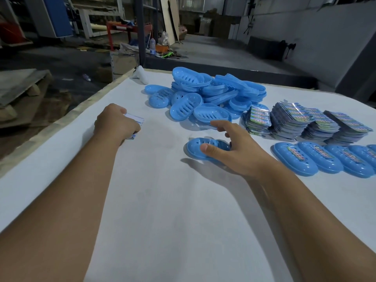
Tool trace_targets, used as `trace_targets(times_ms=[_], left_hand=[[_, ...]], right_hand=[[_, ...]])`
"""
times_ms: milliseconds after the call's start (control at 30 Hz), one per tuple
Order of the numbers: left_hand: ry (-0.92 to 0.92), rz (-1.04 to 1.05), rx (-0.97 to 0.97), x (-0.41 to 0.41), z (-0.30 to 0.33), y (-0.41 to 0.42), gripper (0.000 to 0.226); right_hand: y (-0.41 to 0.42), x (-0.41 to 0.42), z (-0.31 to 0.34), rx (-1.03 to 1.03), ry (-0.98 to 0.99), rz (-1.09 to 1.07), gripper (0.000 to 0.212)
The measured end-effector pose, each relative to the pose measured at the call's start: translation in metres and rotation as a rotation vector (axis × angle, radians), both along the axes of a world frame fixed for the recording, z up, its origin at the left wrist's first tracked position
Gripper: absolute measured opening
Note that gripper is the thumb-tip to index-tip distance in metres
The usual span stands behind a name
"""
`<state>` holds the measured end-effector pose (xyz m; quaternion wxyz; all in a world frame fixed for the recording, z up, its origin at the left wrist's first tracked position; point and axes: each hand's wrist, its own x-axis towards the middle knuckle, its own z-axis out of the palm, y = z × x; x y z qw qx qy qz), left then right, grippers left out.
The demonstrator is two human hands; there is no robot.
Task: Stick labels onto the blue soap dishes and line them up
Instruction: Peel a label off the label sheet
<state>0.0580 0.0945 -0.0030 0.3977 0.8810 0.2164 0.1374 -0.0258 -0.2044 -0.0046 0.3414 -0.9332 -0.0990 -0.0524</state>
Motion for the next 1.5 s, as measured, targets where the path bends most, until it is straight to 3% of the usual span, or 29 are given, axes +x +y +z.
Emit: trace_targets(times_ms=[133, 233, 333, 433, 600, 800, 1200, 1267, 1367, 1500], left_hand=[[-0.091, 0.013, -0.161, -0.004, 0.007, -0.004, 0.035], [-0.213, -0.015, -0.264, -0.012, 0.018, -0.017, 0.011], [-0.304, -0.119, -0.365, -0.024, 0.028, -0.039, 0.010], [-0.344, -0.250, -0.512, -0.036, 0.031, -0.064, 0.019], [-0.291, -0.480, -0.586, -0.054, 0.024, -0.092, 0.029], [-0.269, -0.544, -0.654, -0.064, 0.022, -0.104, 0.031], [-0.193, -0.665, -0.504, -0.064, 0.015, -0.105, 0.029], [-0.209, -0.675, -0.501, -0.064, 0.015, -0.104, 0.030], [-0.251, -0.691, -0.472, -0.065, 0.015, -0.104, 0.028], [-0.309, -0.724, -0.447, -0.065, 0.014, -0.105, 0.030]], right_hand=[[-0.001, -0.001, 0.000, 0.002, -0.045, 0.005, 0.083], [-0.001, 0.001, 0.000, 0.083, -0.132, -0.011, 0.056], [0.003, 0.004, 0.002, 0.280, -0.176, -0.043, 0.020], [0.005, 0.004, 0.007, 0.470, -0.179, -0.075, 0.007], [0.001, 0.002, 0.015, 0.666, -0.067, -0.095, 0.018], [0.004, -0.001, 0.017, 0.678, 0.088, -0.051, 0.027], [-0.001, 0.005, 0.016, 0.678, -0.040, -0.119, 0.026], [-0.001, 0.005, 0.015, 0.643, -0.083, -0.161, 0.026], [-0.001, 0.007, 0.012, 0.429, -0.227, -0.244, 0.022], [0.004, 0.003, 0.010, 0.306, -0.262, -0.174, 0.020]])
